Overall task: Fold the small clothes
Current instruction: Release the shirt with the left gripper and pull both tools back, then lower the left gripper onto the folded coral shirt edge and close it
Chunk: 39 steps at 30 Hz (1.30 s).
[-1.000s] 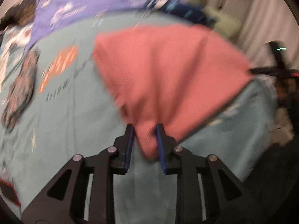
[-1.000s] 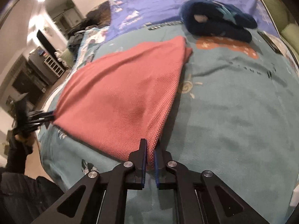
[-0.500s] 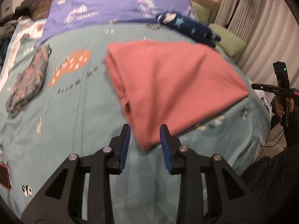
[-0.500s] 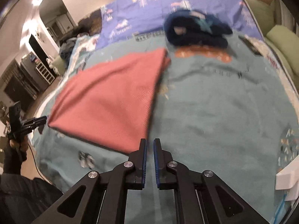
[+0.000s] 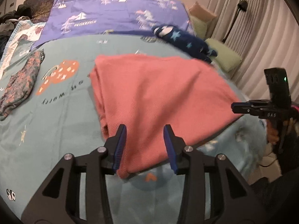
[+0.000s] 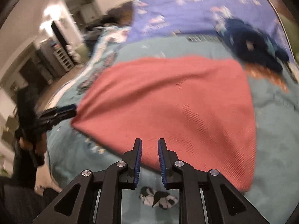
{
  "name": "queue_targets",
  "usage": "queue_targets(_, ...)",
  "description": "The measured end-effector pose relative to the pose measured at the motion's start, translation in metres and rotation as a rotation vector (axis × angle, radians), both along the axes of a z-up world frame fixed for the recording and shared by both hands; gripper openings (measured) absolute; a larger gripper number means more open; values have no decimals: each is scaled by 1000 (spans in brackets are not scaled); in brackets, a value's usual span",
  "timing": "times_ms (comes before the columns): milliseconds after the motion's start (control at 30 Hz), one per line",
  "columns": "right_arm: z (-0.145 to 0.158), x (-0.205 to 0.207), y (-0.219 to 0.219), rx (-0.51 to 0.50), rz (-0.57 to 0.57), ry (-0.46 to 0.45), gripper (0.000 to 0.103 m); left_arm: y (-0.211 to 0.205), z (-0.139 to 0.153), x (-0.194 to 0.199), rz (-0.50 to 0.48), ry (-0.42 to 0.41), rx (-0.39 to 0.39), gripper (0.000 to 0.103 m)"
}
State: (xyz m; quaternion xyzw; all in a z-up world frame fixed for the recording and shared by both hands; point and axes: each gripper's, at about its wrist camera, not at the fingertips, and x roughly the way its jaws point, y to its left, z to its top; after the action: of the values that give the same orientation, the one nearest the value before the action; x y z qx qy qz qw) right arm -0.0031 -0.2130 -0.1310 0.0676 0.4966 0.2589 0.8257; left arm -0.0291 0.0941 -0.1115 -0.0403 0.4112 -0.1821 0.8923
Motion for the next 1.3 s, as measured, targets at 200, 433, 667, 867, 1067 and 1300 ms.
queue_targets(200, 2, -13, 3, -79, -44, 9, 18, 0, -16, 5, 13, 9, 58, 50)
queue_targets(433, 29, -27, 43, -123, 36, -75, 19, 6, -12, 4, 2, 6, 12, 51)
queue_targets(667, 45, -41, 115, -167, 205, -205, 30, 27, -9, 5, 42, -5, -20, 57)
queue_targets(867, 37, -51, 187, -228, 350, -295, 41, 77, -11, 17, 166, 13, -104, 64)
queue_targets(1067, 21, -72, 238, -347, 436, -423, 52, 118, -7, 30, 237, 15, -210, 64)
queue_targets(1300, 6, -69, 268, -424, 388, -492, 52, 108, -10, 65, 130, 59, -309, 65)
